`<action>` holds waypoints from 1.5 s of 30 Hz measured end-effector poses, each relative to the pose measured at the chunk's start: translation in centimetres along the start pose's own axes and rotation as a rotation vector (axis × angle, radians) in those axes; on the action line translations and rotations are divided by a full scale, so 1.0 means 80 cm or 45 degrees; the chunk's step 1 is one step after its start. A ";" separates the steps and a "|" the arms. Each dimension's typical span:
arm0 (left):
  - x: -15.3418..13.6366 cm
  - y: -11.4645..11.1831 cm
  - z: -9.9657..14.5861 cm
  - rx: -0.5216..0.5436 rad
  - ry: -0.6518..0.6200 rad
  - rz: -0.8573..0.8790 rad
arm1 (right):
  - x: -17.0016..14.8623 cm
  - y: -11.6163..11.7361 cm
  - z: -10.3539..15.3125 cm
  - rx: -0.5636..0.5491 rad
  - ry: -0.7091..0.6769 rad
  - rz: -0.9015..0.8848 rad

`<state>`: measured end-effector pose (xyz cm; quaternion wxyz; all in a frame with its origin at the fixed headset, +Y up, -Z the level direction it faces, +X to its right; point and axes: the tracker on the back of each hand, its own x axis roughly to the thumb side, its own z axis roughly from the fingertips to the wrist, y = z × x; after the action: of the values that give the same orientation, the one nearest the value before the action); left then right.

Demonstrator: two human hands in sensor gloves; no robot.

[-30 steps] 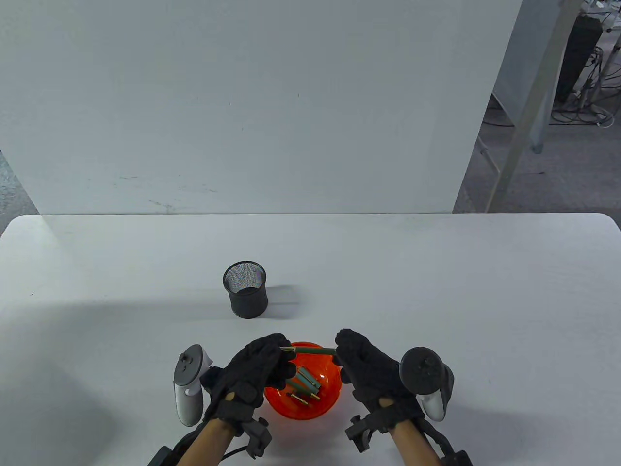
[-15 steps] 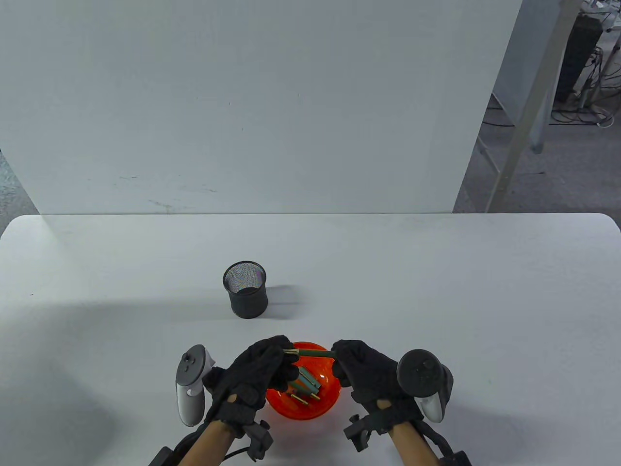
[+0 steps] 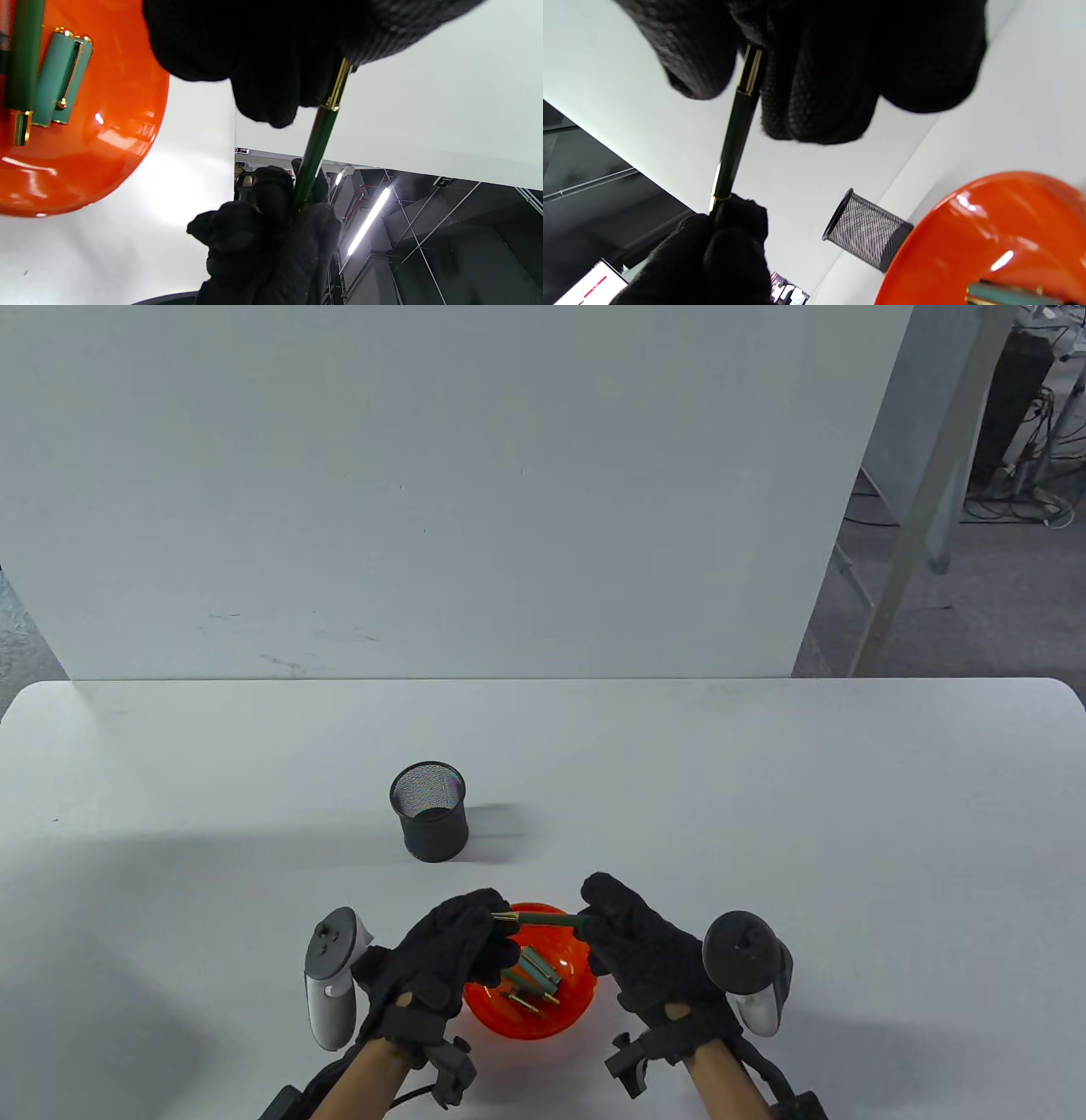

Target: Assemble fountain pens from components

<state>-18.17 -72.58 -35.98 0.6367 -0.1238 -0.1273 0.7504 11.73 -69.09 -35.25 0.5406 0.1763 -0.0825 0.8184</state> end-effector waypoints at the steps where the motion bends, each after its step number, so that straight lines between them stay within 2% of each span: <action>1: 0.000 0.000 0.000 -0.001 0.001 0.001 | 0.000 0.000 0.001 -0.011 0.012 0.018; 9: 0.003 -0.003 -0.001 -0.049 -0.021 -0.045 | -0.001 0.004 0.004 -0.065 0.096 -0.003; 14: 0.004 -0.005 0.000 -0.048 -0.023 -0.086 | -0.001 0.003 0.007 -0.096 0.084 0.019; 15: 0.004 -0.005 0.000 -0.029 -0.012 -0.059 | -0.002 0.003 0.005 -0.092 0.072 -0.025; 17: 0.004 -0.007 0.000 -0.023 -0.005 -0.040 | -0.004 0.006 0.002 0.010 0.076 -0.146; 18: 0.004 -0.008 0.000 -0.039 -0.008 -0.071 | -0.006 0.008 0.001 0.046 0.090 -0.196; 22: 0.011 -0.009 0.002 -0.032 -0.071 -0.164 | -0.006 0.008 0.002 0.020 0.180 -0.214; 25: 0.020 -0.013 0.003 -0.023 -0.145 -0.296 | -0.010 0.007 0.004 0.014 0.257 -0.315; 28: 0.035 -0.015 0.002 -0.032 -0.192 -0.375 | -0.008 -0.007 -0.002 0.011 0.218 -0.348; 31: 0.051 -0.005 0.005 0.104 -0.272 -0.618 | -0.014 -0.033 -0.001 -0.107 0.228 -0.345; 33: 0.061 -0.004 0.003 0.098 -0.295 -0.836 | -0.019 -0.046 0.001 -0.162 0.254 -0.359; 37: 0.072 -0.046 -0.020 -0.209 -0.075 -1.442 | -0.026 -0.058 0.000 -0.257 0.258 -0.482; 39: 0.068 -0.072 -0.040 -0.297 -0.012 -1.778 | -0.024 -0.060 0.000 -0.295 0.246 -0.542; 43: 0.056 -0.112 -0.069 -0.441 -0.008 -2.244 | -0.021 -0.069 0.003 -0.332 0.216 -0.552; 45: 0.049 -0.126 -0.079 -0.493 0.003 -2.392 | -0.021 -0.073 0.003 -0.350 0.212 -0.566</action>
<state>-7.24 -66.91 -38.50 0.9470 -0.0748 -0.2956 -0.1008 17.69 -68.29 -35.97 0.7307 0.0471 -0.1074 0.6726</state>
